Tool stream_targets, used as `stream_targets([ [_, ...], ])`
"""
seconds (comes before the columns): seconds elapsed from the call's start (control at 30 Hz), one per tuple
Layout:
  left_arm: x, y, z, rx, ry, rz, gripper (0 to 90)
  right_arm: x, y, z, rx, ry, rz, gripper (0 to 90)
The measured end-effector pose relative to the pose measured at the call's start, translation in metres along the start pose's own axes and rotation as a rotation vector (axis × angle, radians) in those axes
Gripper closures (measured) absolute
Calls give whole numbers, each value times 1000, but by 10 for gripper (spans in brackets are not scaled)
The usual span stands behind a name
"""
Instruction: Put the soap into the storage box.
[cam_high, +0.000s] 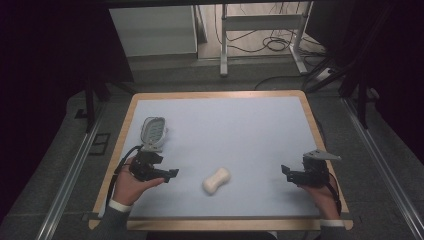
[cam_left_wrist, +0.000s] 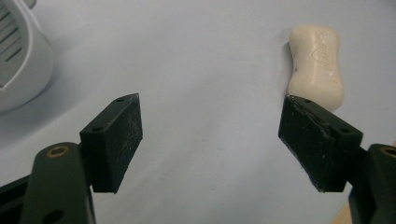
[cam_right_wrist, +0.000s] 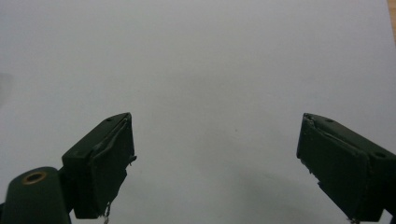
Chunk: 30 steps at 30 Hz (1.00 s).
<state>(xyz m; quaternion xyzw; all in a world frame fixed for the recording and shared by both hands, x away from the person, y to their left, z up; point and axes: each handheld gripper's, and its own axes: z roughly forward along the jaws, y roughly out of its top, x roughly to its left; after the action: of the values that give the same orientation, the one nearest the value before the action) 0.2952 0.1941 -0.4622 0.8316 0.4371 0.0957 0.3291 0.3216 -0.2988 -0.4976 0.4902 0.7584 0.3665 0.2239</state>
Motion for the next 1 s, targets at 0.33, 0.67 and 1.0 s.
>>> stream_targets([
  [0.33, -16, 11, 11, 27, -38, 54, 213, 1, -1, 0, -3, -12, -5, 114],
  [0.67, -30, 22, 19, 43, -43, 66, 224, 1, -1, 1, -1, -9, -4, 116],
  [1.0, -48, 36, 34, 60, -112, 93, 243, 1, -2, 2, 10, -5, 4, 115],
])
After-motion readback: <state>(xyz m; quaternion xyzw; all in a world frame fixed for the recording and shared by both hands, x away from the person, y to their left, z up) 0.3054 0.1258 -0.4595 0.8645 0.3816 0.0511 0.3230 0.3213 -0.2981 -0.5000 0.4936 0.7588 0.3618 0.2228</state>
